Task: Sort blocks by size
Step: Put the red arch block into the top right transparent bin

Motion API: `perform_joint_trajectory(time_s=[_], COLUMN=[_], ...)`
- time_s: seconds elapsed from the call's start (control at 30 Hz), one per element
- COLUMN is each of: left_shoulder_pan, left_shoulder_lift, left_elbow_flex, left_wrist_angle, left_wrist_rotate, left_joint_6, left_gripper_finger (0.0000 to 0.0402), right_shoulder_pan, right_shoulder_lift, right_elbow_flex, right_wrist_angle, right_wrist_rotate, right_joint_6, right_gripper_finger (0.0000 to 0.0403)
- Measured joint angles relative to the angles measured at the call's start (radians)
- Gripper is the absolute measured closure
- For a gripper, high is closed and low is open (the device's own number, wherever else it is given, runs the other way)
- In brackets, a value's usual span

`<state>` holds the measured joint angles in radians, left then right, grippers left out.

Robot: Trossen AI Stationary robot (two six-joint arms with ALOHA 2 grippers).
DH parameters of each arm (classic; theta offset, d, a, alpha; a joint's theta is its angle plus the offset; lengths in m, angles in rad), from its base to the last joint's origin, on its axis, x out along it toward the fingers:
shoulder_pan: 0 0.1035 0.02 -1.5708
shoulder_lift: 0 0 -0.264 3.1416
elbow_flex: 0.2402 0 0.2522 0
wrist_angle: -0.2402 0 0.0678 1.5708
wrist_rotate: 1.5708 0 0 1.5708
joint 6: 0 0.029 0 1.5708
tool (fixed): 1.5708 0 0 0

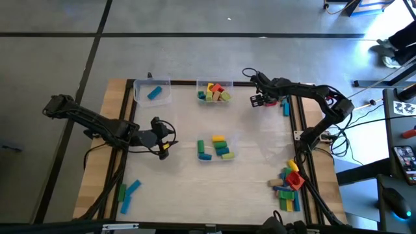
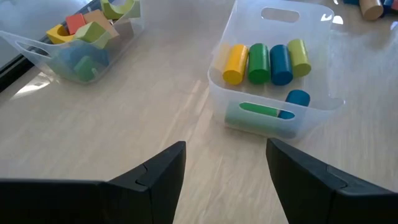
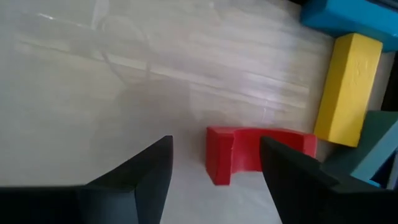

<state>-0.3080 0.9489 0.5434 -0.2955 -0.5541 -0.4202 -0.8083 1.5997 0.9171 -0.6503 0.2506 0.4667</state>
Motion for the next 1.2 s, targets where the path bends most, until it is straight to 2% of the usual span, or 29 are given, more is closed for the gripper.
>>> perform_joint_trajectory(time_s=[0.2, 0.43, 0.53, 0.9, 1.03, 1.2], left_shoulder_pan=[0.0, 0.0, 0.0, 0.0, 0.0, 0.0], left_shoulder_lift=[0.0, 0.0, 0.0, 0.0, 0.0, 0.0], left_elbow_flex=[0.0, 0.0, 0.0, 0.0, 0.0, 0.0], left_wrist_angle=[-0.001, -0.002, -0.002, -0.003, -0.002, -0.002], left_wrist_rotate=[0.0, 0.0, 0.0, 0.0, 0.0, 0.0], left_joint_6=[0.0, 0.0, 0.0, 0.0, 0.0, 0.0], left_gripper_finger=[0.0183, 0.0183, 0.0183, 0.0183, 0.0183, 0.0183], right_shoulder_pan=[-0.006, -0.004, -0.003, -0.003, -0.003, 0.004], right_shoulder_lift=[0.018, 0.066, 0.068, 0.07, 0.071, 0.055], right_elbow_flex=[-0.037, -0.039, -0.039, -0.039, -0.031, -0.004], right_wrist_angle=[0.078, 0.084, 0.085, 0.076, 0.067, 0.058], right_wrist_rotate=[-0.001, 0.0, 0.001, 0.024, 0.022, -0.028], right_joint_6=[0.0, 0.0, 0.0, -0.031, -0.053, -0.053], right_gripper_finger=[0.0166, 0.0174, 0.0201, 0.0346, 0.0357, 0.0342])
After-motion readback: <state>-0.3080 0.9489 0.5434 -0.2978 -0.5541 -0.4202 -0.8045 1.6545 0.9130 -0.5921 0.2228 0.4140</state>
